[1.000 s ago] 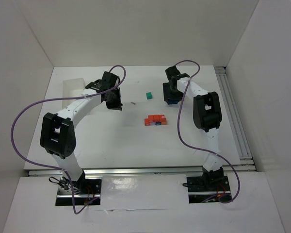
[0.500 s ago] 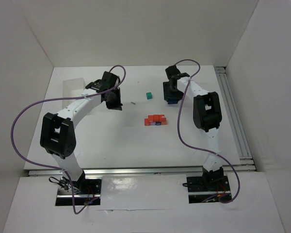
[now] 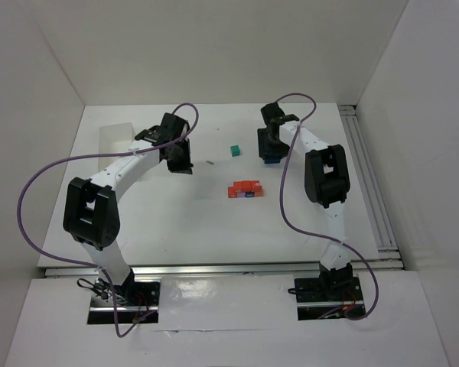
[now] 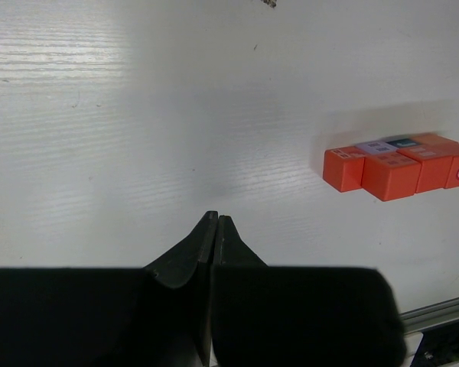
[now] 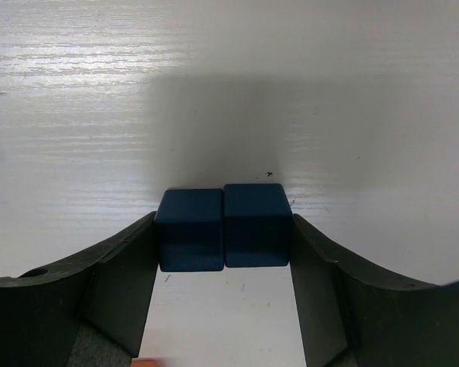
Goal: Build the wood block tower
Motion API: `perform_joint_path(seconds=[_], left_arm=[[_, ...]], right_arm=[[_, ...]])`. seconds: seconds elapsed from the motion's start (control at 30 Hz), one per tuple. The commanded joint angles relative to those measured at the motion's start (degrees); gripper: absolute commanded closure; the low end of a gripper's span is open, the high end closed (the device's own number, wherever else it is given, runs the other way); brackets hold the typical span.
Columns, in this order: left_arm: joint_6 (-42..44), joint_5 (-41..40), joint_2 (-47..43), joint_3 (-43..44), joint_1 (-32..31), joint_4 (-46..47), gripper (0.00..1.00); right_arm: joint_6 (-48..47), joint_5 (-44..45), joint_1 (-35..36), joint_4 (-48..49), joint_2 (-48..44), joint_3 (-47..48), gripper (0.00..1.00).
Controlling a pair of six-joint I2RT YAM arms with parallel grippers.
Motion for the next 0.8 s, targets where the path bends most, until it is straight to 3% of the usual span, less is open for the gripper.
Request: perform_joint_path(seconds=[0.0,0.4,0.77], left_arm=[[0.8,-0.3,-0.2,-0.5,-0.2,0.5,0.91],[0.8,0.3,-1.9,-1.6,-0.2,1.0,0.92],[2.0,-1.4,-5.7,-4.0,-0.2,1.0,0.94]], right_arm=[[1.3,0.6,0.6,-0.7,-1.8,2.9,0.4],[8.3,1.3,2.2,-7.0,-10.2,2.6,0.43],[15.4,5.9,12.1,-11.0,-20.7,-2.7,0.43]])
